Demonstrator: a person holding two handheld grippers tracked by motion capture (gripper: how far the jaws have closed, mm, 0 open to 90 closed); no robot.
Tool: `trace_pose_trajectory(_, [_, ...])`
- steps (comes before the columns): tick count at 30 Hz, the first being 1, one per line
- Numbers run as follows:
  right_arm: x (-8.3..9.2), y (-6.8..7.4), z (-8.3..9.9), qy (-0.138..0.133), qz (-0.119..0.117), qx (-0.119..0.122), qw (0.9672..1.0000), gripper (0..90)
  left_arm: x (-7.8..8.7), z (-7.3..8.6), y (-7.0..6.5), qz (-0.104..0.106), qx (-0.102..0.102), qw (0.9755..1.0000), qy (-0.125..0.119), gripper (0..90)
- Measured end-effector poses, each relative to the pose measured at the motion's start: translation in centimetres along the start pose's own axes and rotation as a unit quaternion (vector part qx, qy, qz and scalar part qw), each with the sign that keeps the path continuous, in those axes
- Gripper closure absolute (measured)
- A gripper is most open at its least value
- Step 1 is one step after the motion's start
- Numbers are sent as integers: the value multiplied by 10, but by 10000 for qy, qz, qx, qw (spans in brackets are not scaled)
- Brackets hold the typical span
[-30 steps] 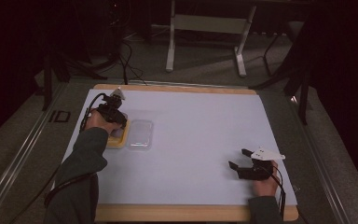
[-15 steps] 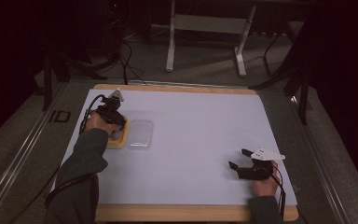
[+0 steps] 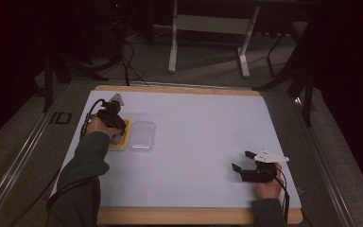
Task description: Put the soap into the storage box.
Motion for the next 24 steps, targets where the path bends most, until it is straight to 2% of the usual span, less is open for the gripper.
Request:
trace_pose_trajectory(7, [0, 0, 0, 19, 10, 11, 10000, 192, -6, 2, 2, 86, 68, 9999, 55, 497])
trace_pose_trajectory(24, [-1, 0, 0, 27, 17, 27, 10000, 192, -15, 0, 4, 90, 192, 9997, 126, 497])
Point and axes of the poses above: each handheld gripper's, and its own axes: x roughly backward along the jaws, z roughly out of its underside, y roughly to its left, the point moved 9 cm from there along -x, roughly forward along the jaws, and after that the axes turned 15 degrees about -x, right-handed, at the moved point
